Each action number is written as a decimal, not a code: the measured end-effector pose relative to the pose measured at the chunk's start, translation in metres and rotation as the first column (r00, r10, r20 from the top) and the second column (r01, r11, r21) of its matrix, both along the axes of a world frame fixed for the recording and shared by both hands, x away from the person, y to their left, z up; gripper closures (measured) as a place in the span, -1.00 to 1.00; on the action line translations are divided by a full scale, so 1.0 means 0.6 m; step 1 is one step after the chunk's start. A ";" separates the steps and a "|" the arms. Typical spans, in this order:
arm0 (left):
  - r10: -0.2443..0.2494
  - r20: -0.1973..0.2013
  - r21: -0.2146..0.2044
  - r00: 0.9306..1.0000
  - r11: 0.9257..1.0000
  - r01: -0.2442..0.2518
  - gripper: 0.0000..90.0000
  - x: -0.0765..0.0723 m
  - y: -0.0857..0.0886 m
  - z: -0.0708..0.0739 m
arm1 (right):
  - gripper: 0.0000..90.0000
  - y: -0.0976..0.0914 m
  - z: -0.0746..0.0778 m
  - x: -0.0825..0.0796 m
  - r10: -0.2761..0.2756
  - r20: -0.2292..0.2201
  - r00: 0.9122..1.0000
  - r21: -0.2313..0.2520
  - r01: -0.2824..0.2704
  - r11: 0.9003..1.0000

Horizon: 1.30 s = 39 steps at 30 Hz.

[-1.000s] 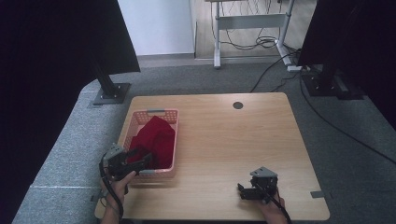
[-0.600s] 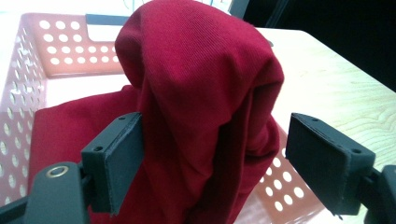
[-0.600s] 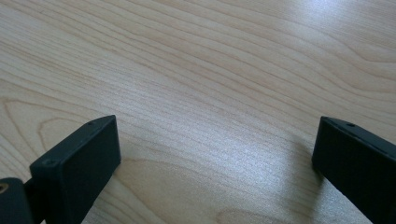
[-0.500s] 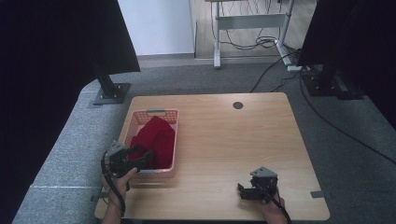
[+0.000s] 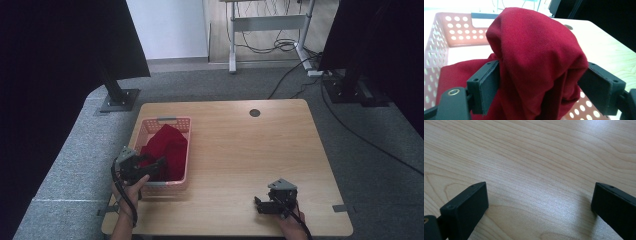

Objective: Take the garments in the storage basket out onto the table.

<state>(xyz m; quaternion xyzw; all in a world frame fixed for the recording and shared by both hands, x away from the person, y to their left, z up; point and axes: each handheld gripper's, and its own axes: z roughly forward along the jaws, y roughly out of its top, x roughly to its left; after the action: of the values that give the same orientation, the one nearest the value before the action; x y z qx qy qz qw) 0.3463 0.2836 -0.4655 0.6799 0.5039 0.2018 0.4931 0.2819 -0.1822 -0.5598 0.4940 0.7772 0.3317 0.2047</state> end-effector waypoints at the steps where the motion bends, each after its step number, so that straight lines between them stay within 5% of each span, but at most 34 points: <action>1: -0.002 0.000 -0.001 1.000 1.000 0.002 -0.59 0.002 -0.001 -0.001 | -0.98 0.000 0.000 0.000 0.000 0.000 1.000 0.000 0.000 1.000; 24: 0.022 -0.041 0.002 0.999 1.000 -0.022 -0.49 0.043 -0.014 0.001 | -0.98 0.000 0.000 0.000 0.000 0.000 1.000 0.000 0.000 1.000; 28: 0.019 -0.045 -0.001 0.999 1.000 -0.019 -0.14 0.043 -0.012 -0.001 | -0.98 0.000 0.000 0.000 -0.001 0.000 1.000 0.000 0.001 1.000; 39: -0.006 -0.032 -0.033 0.999 0.999 0.005 0.45 0.041 -0.006 -0.011 | -0.98 0.000 0.000 0.000 -0.003 0.000 1.000 0.000 0.003 1.000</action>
<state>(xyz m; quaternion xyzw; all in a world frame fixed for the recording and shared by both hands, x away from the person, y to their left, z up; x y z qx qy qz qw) 0.3711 0.2797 -0.4720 0.6762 0.5133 0.1813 0.4964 0.2819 -0.1821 -0.5598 0.4952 0.7764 0.3314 0.2052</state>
